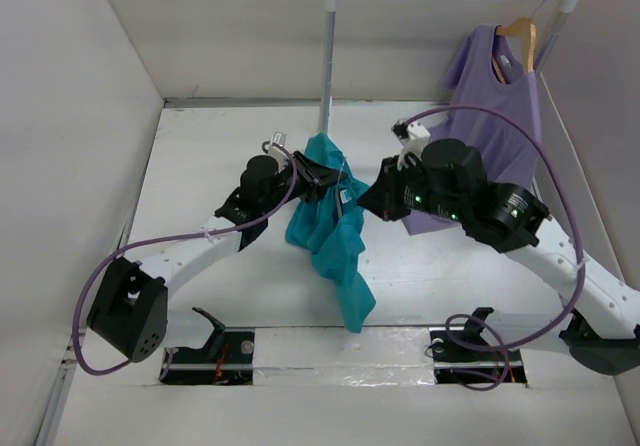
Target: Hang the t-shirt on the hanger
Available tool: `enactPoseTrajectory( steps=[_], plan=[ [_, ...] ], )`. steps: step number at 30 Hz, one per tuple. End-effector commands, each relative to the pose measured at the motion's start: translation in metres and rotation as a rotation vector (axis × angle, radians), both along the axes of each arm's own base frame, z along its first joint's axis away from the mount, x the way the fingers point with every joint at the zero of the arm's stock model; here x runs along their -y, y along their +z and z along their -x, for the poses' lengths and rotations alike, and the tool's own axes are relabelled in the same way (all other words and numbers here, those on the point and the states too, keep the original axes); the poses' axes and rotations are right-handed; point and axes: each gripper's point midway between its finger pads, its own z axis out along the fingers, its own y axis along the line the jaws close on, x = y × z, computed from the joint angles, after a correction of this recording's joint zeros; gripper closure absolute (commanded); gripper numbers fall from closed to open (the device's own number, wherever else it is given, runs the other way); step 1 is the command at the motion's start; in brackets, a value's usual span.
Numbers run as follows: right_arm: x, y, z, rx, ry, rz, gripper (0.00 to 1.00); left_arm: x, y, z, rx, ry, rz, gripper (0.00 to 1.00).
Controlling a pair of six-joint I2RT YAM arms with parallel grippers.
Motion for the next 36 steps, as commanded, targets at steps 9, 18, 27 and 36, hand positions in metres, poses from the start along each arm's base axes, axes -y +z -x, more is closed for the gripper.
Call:
enactPoseTrajectory(
  steps=[9, 18, 27, 36],
  plan=[
    [-0.026, -0.051, 0.033, -0.094, 0.076, 0.136, 0.35, -0.002, 0.064, -0.019, 0.127, 0.082, 0.057, 1.00],
    [-0.023, -0.071, 0.008, -0.047, -0.030, 0.231, 0.46, 0.005, 0.066, -0.008, 0.116, 0.046, 0.060, 1.00],
    [-0.017, -0.089, 0.003, -0.055, -0.045, 0.320, 0.66, 0.002, 0.068, -0.005, 0.120, 0.045, 0.051, 1.00],
    [0.002, -0.063, 0.001, 0.019, -0.074, 0.318, 1.00, -0.008, 0.077, -0.022, 0.243, 0.064, -0.121, 0.51]
  ],
)
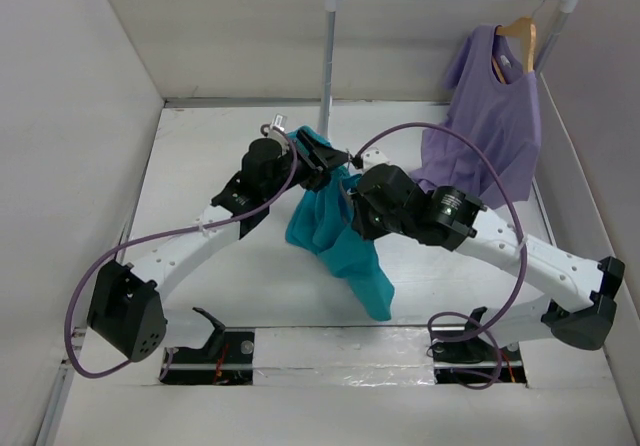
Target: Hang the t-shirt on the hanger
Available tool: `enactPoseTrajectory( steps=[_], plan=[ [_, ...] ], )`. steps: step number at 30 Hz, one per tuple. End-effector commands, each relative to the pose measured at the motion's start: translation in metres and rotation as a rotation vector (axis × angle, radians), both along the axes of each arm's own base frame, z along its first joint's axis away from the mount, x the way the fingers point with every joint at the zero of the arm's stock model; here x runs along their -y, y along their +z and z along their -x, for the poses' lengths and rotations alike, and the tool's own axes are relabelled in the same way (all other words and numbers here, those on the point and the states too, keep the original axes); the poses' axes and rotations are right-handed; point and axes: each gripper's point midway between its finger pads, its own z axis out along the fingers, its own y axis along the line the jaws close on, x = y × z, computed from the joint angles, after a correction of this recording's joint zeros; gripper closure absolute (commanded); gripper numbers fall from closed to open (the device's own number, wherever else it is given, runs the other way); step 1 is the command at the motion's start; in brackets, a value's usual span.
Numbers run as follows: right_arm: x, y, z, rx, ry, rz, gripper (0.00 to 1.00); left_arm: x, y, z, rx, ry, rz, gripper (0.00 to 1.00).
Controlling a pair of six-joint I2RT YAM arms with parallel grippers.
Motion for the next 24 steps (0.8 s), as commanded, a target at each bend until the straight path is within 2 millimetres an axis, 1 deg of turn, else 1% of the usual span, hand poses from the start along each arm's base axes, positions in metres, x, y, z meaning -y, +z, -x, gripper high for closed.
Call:
enactPoseTrajectory(
  steps=[1, 2, 3, 4, 5, 6, 7, 8, 9, 10, 12, 13, 14, 15, 16, 17, 18, 20, 21, 23, 24],
  plan=[
    [0.010, 0.050, 0.002, 0.118, 0.017, -0.089, 1.00, -0.014, 0.061, -0.013, 0.213, 0.025, -0.045, 0.46],
    [0.011, 0.055, 0.004, 0.129, 0.035, -0.101, 1.00, -0.022, 0.065, -0.019, 0.233, 0.055, -0.072, 0.38],
    [0.012, 0.061, 0.005, 0.138, 0.034, -0.118, 1.00, -0.036, 0.062, -0.029, 0.244, 0.091, -0.131, 0.35],
    [0.015, 0.067, 0.005, 0.144, 0.030, -0.138, 1.00, -0.045, 0.074, -0.035, 0.275, 0.128, -0.151, 0.31],
    [0.016, 0.068, 0.006, 0.146, 0.031, -0.140, 1.00, -0.049, 0.077, -0.038, 0.291, 0.133, -0.171, 0.31],
    [0.015, 0.071, 0.006, 0.147, 0.033, -0.151, 1.00, -0.058, 0.075, -0.043, 0.286, 0.165, -0.207, 0.27],
    [0.015, 0.071, 0.006, 0.146, 0.031, -0.153, 1.00, -0.061, 0.080, -0.044, 0.321, 0.169, -0.242, 0.26],
    [0.016, 0.074, 0.007, 0.151, 0.029, -0.165, 1.00, -0.069, 0.089, -0.050, 0.339, 0.203, -0.259, 0.26],
    [0.015, 0.074, 0.008, 0.147, 0.035, -0.168, 1.00, -0.074, 0.088, -0.051, 0.333, 0.220, -0.290, 0.24],
    [0.017, 0.075, 0.006, 0.146, 0.027, -0.168, 1.00, -0.081, 0.095, -0.055, 0.363, 0.244, -0.316, 0.23],
    [0.019, 0.077, 0.005, 0.145, 0.027, -0.174, 1.00, -0.103, 0.091, -0.066, 0.352, 0.311, -0.383, 0.20],
    [0.019, 0.082, 0.006, 0.150, 0.032, -0.187, 1.00, -0.112, 0.091, -0.070, 0.353, 0.336, -0.401, 0.18],
    [0.017, 0.086, 0.007, 0.155, 0.042, -0.199, 1.00, -0.131, 0.086, -0.082, 0.345, 0.376, -0.423, 0.18],
    [0.015, 0.089, 0.011, 0.152, 0.061, -0.217, 1.00, -0.130, 0.084, -0.084, 0.349, 0.329, -0.402, 0.18],
    [0.014, 0.092, 0.011, 0.153, 0.065, -0.226, 1.00, -0.134, 0.083, -0.088, 0.351, 0.320, -0.387, 0.18],
    [0.013, 0.092, 0.012, 0.149, 0.072, -0.229, 1.00, -0.140, 0.075, -0.096, 0.328, 0.316, -0.389, 0.19],
    [0.012, 0.092, 0.013, 0.145, 0.080, -0.230, 1.00, -0.136, 0.081, -0.097, 0.362, 0.298, -0.378, 0.19],
    [0.010, 0.091, 0.014, 0.140, 0.080, -0.237, 1.00, -0.132, 0.080, -0.101, 0.380, 0.279, -0.383, 0.19],
    [0.009, 0.093, 0.016, 0.135, 0.094, -0.251, 1.00, -0.131, 0.081, -0.102, 0.390, 0.276, -0.379, 0.19],
    [0.007, 0.098, 0.018, 0.136, 0.100, -0.276, 1.00, -0.132, 0.077, -0.107, 0.375, 0.286, -0.382, 0.19],
    [0.006, 0.099, 0.018, 0.131, 0.106, -0.286, 1.00, -0.129, 0.083, -0.107, 0.400, 0.286, -0.353, 0.20]
  ],
)
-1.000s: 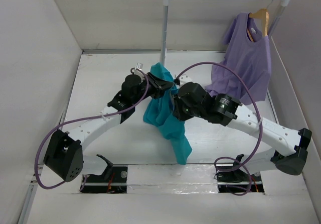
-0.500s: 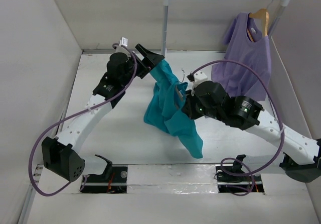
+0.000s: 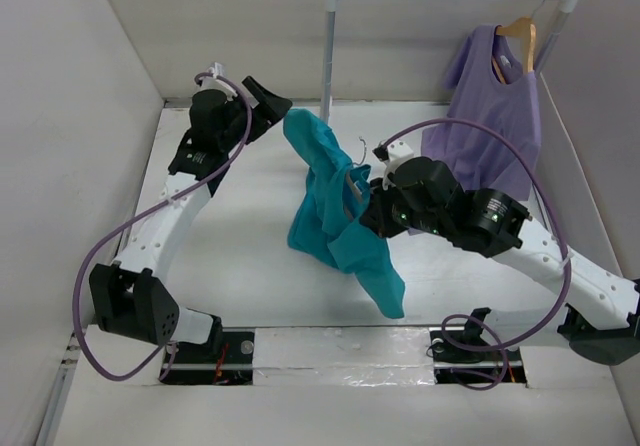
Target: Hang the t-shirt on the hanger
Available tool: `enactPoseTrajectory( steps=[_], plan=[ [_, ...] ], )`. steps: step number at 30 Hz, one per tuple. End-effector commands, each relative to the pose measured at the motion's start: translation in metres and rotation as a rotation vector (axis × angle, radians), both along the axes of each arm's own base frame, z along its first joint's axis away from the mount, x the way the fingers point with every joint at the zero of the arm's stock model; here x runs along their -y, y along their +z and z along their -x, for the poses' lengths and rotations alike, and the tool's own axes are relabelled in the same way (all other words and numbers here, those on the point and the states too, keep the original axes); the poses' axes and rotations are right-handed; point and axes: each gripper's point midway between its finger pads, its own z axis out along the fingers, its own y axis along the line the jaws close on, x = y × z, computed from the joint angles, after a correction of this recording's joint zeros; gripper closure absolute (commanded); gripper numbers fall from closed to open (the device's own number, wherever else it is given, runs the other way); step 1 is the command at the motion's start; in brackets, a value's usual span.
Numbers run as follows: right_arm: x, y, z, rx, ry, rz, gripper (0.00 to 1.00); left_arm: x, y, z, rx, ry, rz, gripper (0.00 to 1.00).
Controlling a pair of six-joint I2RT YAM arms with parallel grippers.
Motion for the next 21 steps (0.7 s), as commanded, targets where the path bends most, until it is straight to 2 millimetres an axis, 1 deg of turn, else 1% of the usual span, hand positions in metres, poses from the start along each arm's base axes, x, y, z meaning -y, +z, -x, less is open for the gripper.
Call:
enactPoseTrajectory(
  steps=[1, 2, 3, 4, 5, 6, 7, 8, 9, 11, 12, 13, 14, 15, 16, 19, 20, 21],
  plan=[
    [-0.008, 0.044, 0.002, 0.063, 0.040, -0.140, 1.00, 0.015, 0.036, 0.001, 0.135, -0.076, 0.038, 0.21],
    [-0.009, 0.044, 0.001, 0.063, 0.040, -0.146, 1.00, 0.017, 0.032, 0.002, 0.128, -0.086, 0.050, 0.22],
    [-0.011, 0.043, 0.003, 0.059, 0.048, -0.148, 1.00, 0.021, 0.040, 0.003, 0.158, -0.107, 0.077, 0.25],
    [-0.011, 0.043, 0.003, 0.057, 0.052, -0.150, 1.00, 0.023, 0.042, 0.004, 0.158, -0.113, 0.114, 0.26],
    [-0.012, 0.045, 0.001, 0.057, 0.048, -0.162, 1.00, 0.026, 0.038, 0.008, 0.158, -0.134, 0.130, 0.28],
    [-0.013, 0.045, 0.003, 0.055, 0.058, -0.170, 1.00, 0.028, 0.039, 0.009, 0.163, -0.142, 0.147, 0.32],
    [-0.014, 0.045, 0.003, 0.054, 0.062, -0.173, 1.00, 0.028, 0.043, 0.010, 0.185, -0.145, 0.168, 0.33],
    [-0.015, 0.047, 0.003, 0.055, 0.063, -0.183, 1.00, 0.028, 0.038, 0.012, 0.175, -0.140, 0.185, 0.36],
    [-0.017, 0.047, 0.003, 0.052, 0.063, -0.189, 1.00, 0.027, 0.038, 0.012, 0.181, -0.136, 0.194, 0.45],
    [-0.016, 0.046, 0.000, 0.051, 0.057, -0.194, 1.00, 0.025, 0.041, 0.014, 0.193, -0.124, 0.207, 0.58],
    [-0.017, 0.047, 0.002, 0.046, 0.064, -0.204, 1.00, 0.024, 0.041, 0.014, 0.195, -0.119, 0.209, 0.69],
    [-0.016, 0.044, 0.000, 0.042, 0.058, -0.203, 1.00, 0.025, 0.042, 0.014, 0.195, -0.119, 0.212, 0.74],
    [-0.017, 0.046, 0.000, 0.044, 0.063, -0.215, 1.00, 0.025, 0.046, 0.014, 0.201, -0.120, 0.213, 0.82],
    [-0.017, 0.046, 0.000, 0.039, 0.069, -0.220, 1.00, 0.021, 0.043, 0.012, 0.189, -0.096, 0.209, 0.96],
    [-0.015, 0.046, -0.003, 0.036, 0.062, -0.223, 1.00, 0.019, 0.046, 0.011, 0.194, -0.079, 0.209, 1.00],
    [-0.014, 0.039, 0.000, 0.014, 0.078, -0.210, 1.00, 0.007, 0.055, 0.006, 0.221, -0.007, 0.180, 1.00],
    [-0.013, 0.035, 0.001, 0.002, 0.081, -0.194, 1.00, 0.004, 0.068, 0.002, 0.246, 0.006, 0.170, 1.00],
    [-0.012, 0.033, 0.001, -0.001, 0.082, -0.186, 1.00, 0.000, 0.071, -0.004, 0.252, 0.037, 0.151, 1.00]
  ],
)
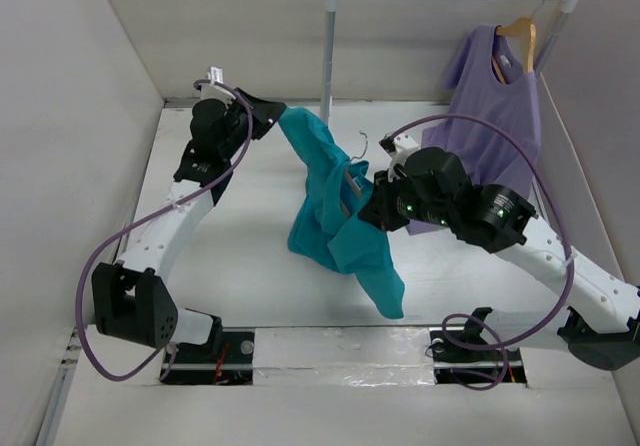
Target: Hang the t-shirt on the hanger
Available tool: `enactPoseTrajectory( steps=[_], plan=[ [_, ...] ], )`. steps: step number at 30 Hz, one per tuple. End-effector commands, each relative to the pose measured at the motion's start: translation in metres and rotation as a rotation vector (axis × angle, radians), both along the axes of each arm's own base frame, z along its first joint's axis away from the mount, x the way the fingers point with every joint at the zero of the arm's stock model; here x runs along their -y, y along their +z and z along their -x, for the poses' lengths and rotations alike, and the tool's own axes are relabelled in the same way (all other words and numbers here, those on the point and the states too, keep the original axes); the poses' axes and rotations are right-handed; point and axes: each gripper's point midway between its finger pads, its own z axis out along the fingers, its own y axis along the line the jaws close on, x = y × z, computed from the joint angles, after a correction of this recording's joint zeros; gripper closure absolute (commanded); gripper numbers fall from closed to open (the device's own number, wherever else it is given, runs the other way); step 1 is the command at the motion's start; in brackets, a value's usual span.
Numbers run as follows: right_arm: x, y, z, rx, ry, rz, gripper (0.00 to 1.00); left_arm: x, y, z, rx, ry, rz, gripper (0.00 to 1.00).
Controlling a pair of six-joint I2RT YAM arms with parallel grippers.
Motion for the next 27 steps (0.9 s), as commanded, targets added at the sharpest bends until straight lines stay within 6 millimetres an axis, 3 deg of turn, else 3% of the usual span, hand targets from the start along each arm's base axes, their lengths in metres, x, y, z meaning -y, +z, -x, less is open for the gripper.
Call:
enactPoseTrajectory(
  steps=[1, 2, 8, 13, 20, 21, 23, 24, 27],
  plan=[
    [-0.009, 0.019, 0.008, 0.025, 0.062, -0.085, 1.00, -0.018, 0.067, -0.005, 0.176, 0.099, -0.033, 1.00],
    [-0.007, 0.016, 0.010, 0.017, 0.072, -0.073, 1.00, -0.020, 0.079, -0.012, 0.194, 0.118, -0.043, 1.00],
    [-0.004, 0.023, 0.023, -0.001, 0.113, -0.089, 1.00, -0.033, 0.074, -0.045, 0.163, 0.183, -0.119, 1.00],
    [0.001, 0.035, 0.028, 0.010, 0.135, -0.085, 1.00, -0.036, 0.070, -0.059, 0.125, 0.207, -0.176, 1.00],
    [0.032, 0.095, 0.018, 0.131, 0.017, -0.086, 1.00, -0.037, 0.084, -0.063, 0.129, 0.215, -0.199, 1.00],
    [0.040, 0.114, 0.014, 0.182, -0.018, -0.102, 1.00, -0.036, 0.086, -0.063, 0.129, 0.209, -0.199, 1.00],
    [0.050, 0.126, 0.009, 0.214, -0.057, -0.100, 1.00, -0.034, 0.091, -0.064, 0.135, 0.199, -0.196, 1.00],
    [0.056, 0.142, 0.010, 0.251, -0.065, -0.118, 1.00, -0.032, 0.091, -0.064, 0.132, 0.188, -0.198, 1.00],
    [0.067, 0.156, 0.006, 0.277, -0.102, -0.108, 1.00, -0.034, 0.100, -0.068, 0.133, 0.194, -0.226, 1.00]
  ],
)
